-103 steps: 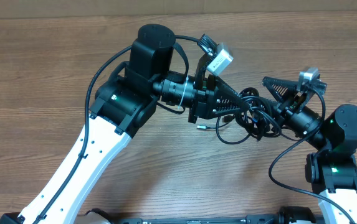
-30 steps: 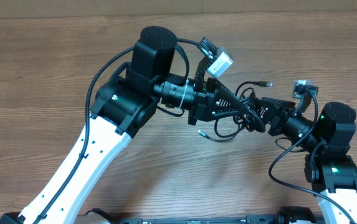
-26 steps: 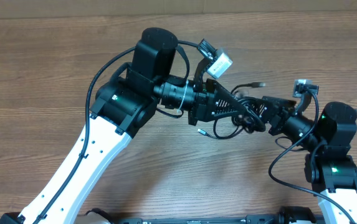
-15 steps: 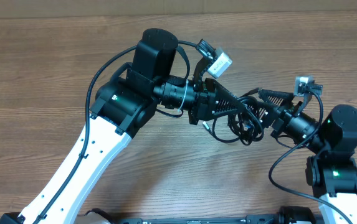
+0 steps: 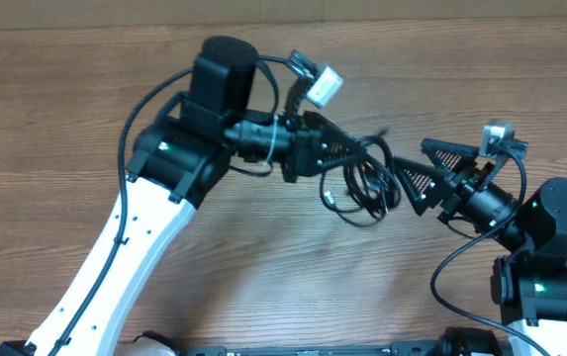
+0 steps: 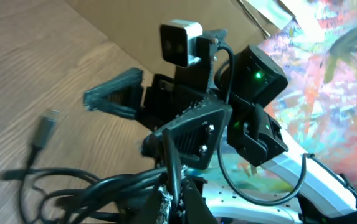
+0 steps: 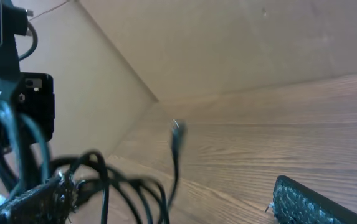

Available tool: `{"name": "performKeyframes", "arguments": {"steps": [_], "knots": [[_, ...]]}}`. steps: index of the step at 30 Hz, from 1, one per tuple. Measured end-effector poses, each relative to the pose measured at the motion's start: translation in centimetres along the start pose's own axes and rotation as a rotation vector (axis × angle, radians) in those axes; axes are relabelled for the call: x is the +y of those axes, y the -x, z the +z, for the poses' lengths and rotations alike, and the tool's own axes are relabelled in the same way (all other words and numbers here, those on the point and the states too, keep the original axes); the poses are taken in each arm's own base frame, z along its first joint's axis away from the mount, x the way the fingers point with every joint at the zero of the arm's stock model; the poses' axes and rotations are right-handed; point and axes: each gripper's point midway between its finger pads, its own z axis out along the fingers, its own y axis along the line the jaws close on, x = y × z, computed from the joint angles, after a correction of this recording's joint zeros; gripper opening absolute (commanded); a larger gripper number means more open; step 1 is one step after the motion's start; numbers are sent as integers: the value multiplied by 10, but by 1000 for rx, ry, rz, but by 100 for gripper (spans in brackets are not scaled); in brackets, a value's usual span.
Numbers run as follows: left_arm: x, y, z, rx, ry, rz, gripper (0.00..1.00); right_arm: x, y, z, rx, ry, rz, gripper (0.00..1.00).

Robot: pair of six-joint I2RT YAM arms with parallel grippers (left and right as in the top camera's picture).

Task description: Untangle cables

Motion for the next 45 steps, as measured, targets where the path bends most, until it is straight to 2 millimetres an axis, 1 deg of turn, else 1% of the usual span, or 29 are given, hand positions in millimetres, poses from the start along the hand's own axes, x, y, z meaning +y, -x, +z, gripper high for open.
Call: {"name": "performKeyframes", "arguments": {"steps": [4, 7, 12, 15, 19, 26, 30, 37, 45], "knots": [[5, 5, -10, -21, 5, -5, 4, -4, 2, -4, -5, -8, 6, 100], [4, 9, -13, -33, -5, 16, 4, -3, 0, -6, 8, 7, 10, 100], [-19, 22, -15, -58, -112, 148, 4, 0, -12, -7, 55, 37, 10, 100], [-32, 24, -14, -56, -170, 195, 4, 2, -13, -7, 64, 50, 0, 100], [-39, 21, -10, -41, -198, 195, 4, 10, -14, -7, 73, 93, -19, 100], [-40, 21, -10, -39, -201, 194, 4, 34, -15, -11, 98, 229, -87, 100], [-44, 18, -5, -28, -213, 194, 4, 43, -16, -14, 106, 279, -115, 100], [-57, 9, 8, 6, -253, 202, 4, 46, -16, -15, 110, 295, -121, 100], [-67, 2, 18, 30, -282, 207, 4, 37, -11, -11, 85, 241, -117, 100]]}}
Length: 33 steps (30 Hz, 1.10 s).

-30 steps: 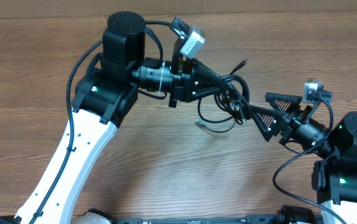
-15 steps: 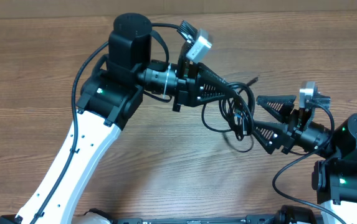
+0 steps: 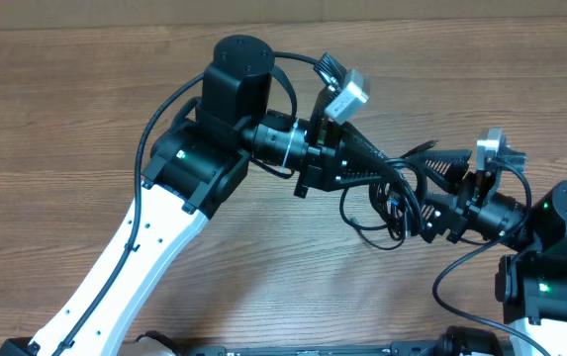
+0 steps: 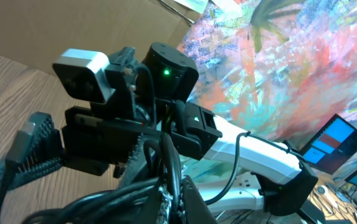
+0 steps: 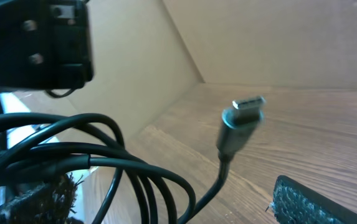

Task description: Untangle cables

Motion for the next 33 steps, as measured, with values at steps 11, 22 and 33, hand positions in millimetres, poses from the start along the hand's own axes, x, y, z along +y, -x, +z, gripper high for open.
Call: {"name": "performKeyframes", "arguments": {"steps": [11, 22, 33], "knots": [[-1, -1, 0, 2, -4, -4, 4, -34, 6, 1, -43, -143, 41, 100], [-10, -6, 10, 25, -41, -1, 4, -65, 2, 4, -47, -231, 121, 100], [1, 0, -4, -2, -1, -5, 4, -63, -1, 6, -32, -207, 131, 100]]}}
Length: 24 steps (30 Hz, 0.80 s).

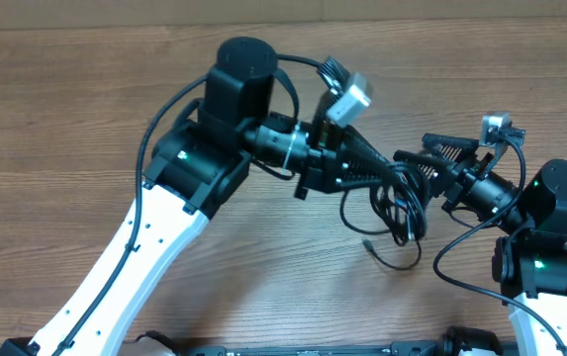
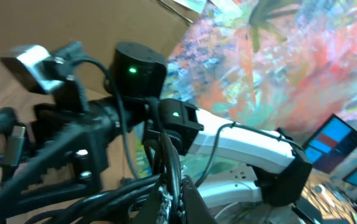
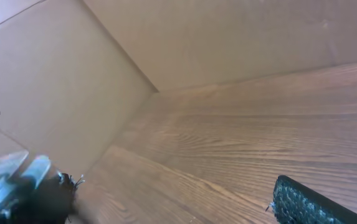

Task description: Untangle cables

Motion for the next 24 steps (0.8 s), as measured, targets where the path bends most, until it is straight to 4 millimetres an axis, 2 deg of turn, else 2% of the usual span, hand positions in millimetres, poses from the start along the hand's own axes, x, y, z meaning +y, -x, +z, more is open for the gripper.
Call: {"name": "performKeyframes", "arguments": {"steps": [5, 11, 17, 24], "knots": [[10, 5, -13, -25, 37, -3, 4, 8, -4, 0, 21, 45, 0, 100], [15, 8, -22, -40, 60, -4, 4, 28, -10, -3, 64, 161, -18, 100], [14, 7, -16, -35, 62, 1, 4, 49, -6, -7, 69, 269, -105, 100], [12, 2, -2, -18, 64, 13, 4, 57, -4, -9, 65, 310, -153, 100]]}}
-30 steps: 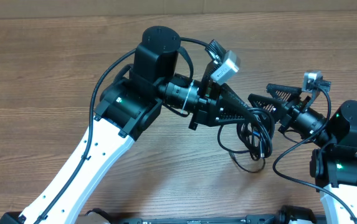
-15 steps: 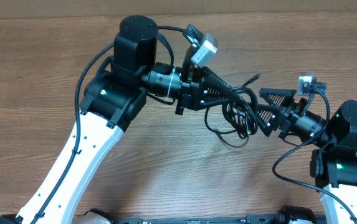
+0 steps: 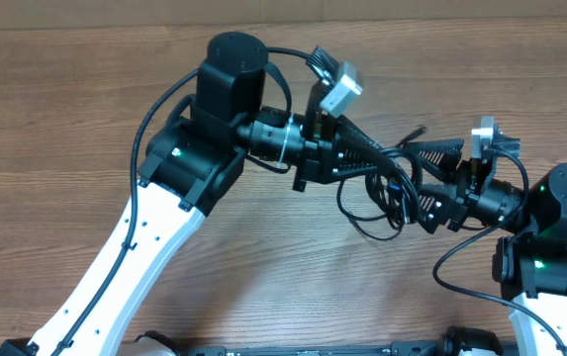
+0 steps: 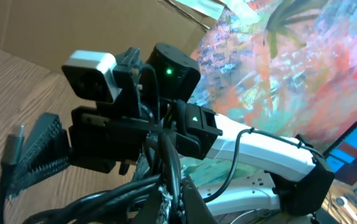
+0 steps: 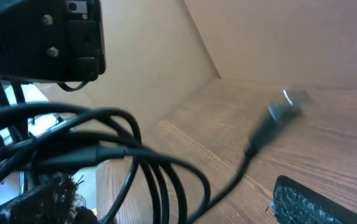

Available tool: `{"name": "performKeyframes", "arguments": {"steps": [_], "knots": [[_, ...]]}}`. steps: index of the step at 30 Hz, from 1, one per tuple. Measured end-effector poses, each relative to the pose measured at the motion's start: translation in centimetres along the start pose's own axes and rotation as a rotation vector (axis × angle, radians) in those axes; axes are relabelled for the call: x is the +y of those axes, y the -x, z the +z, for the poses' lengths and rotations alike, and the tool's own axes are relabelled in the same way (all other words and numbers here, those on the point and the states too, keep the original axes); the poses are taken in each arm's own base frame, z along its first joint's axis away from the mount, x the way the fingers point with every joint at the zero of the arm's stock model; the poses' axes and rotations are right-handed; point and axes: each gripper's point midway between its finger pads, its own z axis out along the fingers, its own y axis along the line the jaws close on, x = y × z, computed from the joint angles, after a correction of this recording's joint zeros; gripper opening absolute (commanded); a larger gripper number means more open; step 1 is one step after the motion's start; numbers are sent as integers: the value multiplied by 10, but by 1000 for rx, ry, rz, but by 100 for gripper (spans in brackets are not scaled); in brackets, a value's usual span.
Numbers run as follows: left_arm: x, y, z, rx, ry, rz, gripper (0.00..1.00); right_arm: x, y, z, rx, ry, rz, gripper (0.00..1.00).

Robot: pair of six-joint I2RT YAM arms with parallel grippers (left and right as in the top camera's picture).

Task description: Untangle cables

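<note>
A tangled bundle of black cables (image 3: 380, 191) hangs above the wooden table, with my left gripper (image 3: 387, 166) shut on its strands; the left wrist view shows them pinched between the jaws of the left gripper (image 4: 173, 194). A loose plug end (image 3: 417, 132) sticks out to the upper right, and the plug (image 5: 288, 101) looks blurred in the right wrist view. My right gripper (image 3: 424, 184) stands open facing the bundle. In its own view several cable loops (image 5: 166, 177) cross between its wide-apart fingers (image 5: 306, 199).
The wooden table (image 3: 65, 119) spreads all round, with a cardboard wall (image 5: 278, 37) along its far edge. The two arms nearly meet at the middle right. The right wrist's white camera (image 4: 91, 74) sits close in front of the left gripper.
My right gripper was drawn back from the bundle and saw only table; now it is at the bundle with loops between its open fingers. The plug end has swung from low to upper right.
First my left gripper held the bundle at mid-table, with the right gripper open beside it. Then both stood further right, loops crossing between the right fingers. After that the right gripper was clear of the cables. Now it is back at the loops, still open.
</note>
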Motion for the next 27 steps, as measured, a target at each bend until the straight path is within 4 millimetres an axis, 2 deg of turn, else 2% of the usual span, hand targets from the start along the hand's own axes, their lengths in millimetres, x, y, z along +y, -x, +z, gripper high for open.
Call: {"name": "performKeyframes", "arguments": {"steps": [7, 13, 21, 27], "knots": [[13, -11, 1, 18, 72, -59, 4, 8, 10, 0, -21, 23, -71, 100], [18, -10, 0, 10, 110, -53, 4, 10, 13, 0, -26, 30, -72, 100], [18, -7, 2, 4, 109, -32, 4, 11, 13, 0, -25, 32, -61, 100], [9, -10, 10, 19, 77, -25, 4, 4, 17, 0, -46, -4, -57, 100]]}}
